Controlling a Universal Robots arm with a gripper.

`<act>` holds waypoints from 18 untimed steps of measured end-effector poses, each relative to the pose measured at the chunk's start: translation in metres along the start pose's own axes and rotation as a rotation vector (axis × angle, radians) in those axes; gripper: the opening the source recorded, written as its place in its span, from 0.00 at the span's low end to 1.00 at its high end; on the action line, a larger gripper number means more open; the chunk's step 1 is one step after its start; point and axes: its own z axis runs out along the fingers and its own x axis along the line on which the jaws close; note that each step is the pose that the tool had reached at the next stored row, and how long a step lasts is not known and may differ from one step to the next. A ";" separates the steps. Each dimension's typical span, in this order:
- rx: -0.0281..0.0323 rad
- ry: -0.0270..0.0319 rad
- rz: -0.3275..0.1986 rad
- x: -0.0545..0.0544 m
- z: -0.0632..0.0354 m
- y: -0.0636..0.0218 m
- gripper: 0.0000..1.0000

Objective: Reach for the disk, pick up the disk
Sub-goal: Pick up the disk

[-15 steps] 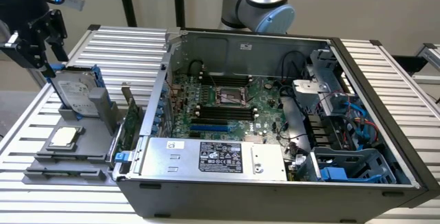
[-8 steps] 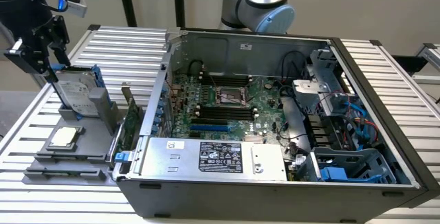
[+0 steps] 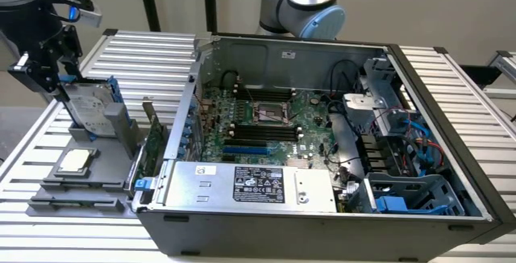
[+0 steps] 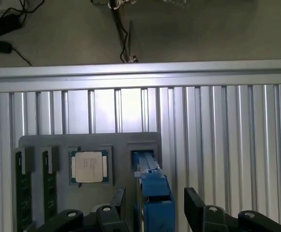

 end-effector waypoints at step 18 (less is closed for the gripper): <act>0.0091 -0.0005 -0.009 -0.001 0.0034 -0.0002 0.51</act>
